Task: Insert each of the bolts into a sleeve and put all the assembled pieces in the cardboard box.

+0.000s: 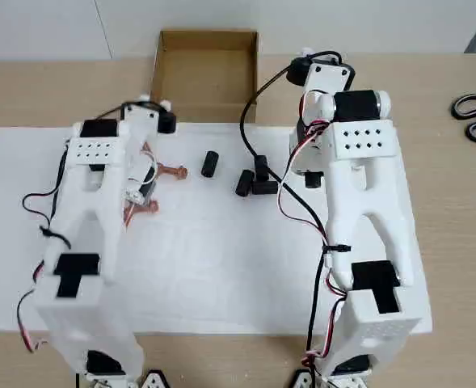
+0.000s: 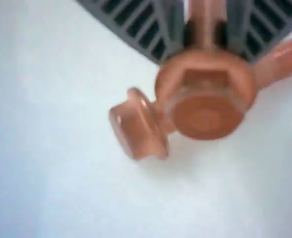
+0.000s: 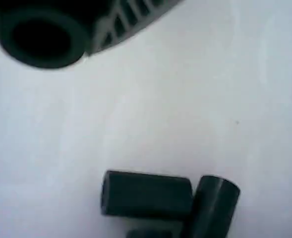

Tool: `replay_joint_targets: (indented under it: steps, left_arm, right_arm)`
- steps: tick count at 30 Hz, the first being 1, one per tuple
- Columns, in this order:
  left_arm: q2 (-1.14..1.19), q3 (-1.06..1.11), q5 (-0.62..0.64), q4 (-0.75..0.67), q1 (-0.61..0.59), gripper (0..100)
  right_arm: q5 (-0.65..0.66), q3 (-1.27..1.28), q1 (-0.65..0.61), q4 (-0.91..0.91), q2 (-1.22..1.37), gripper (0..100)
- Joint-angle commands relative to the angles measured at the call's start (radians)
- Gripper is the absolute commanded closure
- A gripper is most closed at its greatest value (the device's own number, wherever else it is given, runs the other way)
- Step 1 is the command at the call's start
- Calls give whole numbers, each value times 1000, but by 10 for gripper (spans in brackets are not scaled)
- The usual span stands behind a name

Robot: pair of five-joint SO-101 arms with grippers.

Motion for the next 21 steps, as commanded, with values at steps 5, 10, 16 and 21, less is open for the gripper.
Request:
replay_joint_targets:
  steps: [5,10,16,21]
  left_arm:
    - [-288,-16,-6,86,14,993]
    - [-451,-16,-3,132,18,993]
    - [-743,-41,91,129,14,993]
    - [-950,-36,250,110,20,993]
  right_arm:
    - [14,-3,4,15,-61,995]
    - [14,-3,2,15,-61,995]
    - [14,-9,-44,13,-71,995]
    - [14,-9,-97,15,-153,995]
